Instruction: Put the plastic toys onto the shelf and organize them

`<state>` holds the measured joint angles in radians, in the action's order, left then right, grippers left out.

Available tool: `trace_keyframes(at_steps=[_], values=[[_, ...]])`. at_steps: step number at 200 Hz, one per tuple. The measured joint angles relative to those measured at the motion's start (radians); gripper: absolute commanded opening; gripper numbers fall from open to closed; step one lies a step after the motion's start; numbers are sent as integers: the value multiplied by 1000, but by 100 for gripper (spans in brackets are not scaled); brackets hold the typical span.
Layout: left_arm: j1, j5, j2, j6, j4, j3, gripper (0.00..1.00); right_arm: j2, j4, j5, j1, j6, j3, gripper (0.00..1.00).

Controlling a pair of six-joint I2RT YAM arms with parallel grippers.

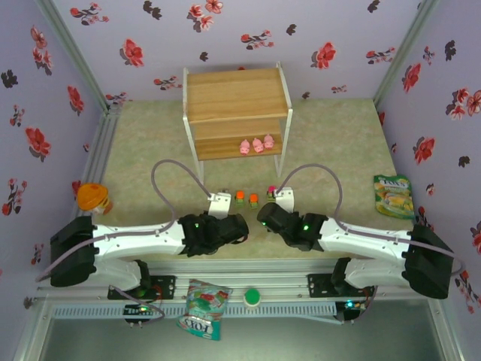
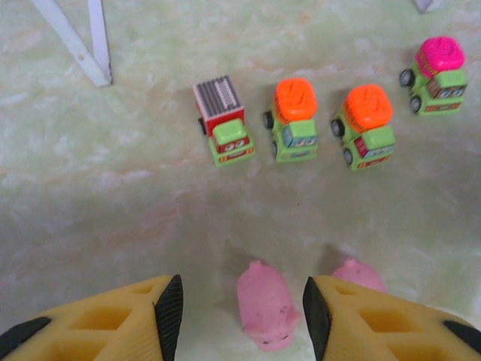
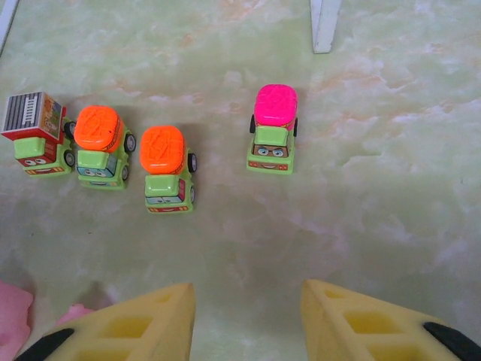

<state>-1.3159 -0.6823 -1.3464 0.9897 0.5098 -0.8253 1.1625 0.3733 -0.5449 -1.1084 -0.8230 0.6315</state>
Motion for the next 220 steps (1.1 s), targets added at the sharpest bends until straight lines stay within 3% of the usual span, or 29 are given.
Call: trace_keyframes(at_steps=[93, 138, 220], values=[[-9, 85, -111, 93, 0, 15, 55, 27, -1, -2, 0, 0, 31, 48], [-9, 118, -147, 102, -3, 15, 61, 27, 8, -5, 0, 0, 32, 48], [-8, 149, -182, 104, -31, 15, 61, 14, 17, -6, 9, 0, 32, 49]])
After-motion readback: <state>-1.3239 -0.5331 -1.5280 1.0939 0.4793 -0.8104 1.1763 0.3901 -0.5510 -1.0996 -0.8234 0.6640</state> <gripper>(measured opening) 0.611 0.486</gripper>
